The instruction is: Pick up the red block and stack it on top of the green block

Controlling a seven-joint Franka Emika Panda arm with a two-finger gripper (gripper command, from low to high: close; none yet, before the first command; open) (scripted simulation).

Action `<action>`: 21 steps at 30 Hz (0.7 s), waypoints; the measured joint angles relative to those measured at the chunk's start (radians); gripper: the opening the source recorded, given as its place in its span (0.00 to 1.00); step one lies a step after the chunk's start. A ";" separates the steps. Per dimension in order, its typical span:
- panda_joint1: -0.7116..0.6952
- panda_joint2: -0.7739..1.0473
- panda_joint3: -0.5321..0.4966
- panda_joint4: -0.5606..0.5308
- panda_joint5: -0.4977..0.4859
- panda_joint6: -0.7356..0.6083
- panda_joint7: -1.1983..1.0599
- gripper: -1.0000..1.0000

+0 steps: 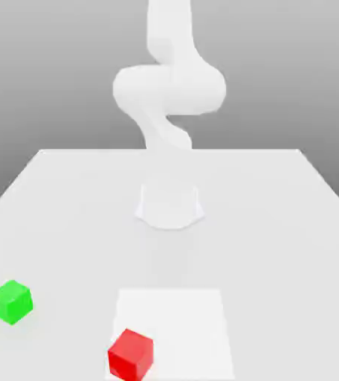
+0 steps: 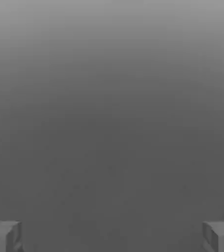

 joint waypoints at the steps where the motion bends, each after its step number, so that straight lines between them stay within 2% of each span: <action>1: -0.009 0.039 0.004 -0.006 -0.003 0.015 0.016 0.50; 21: -0.123 0.767 0.022 -0.118 -0.036 0.283 0.291 0.50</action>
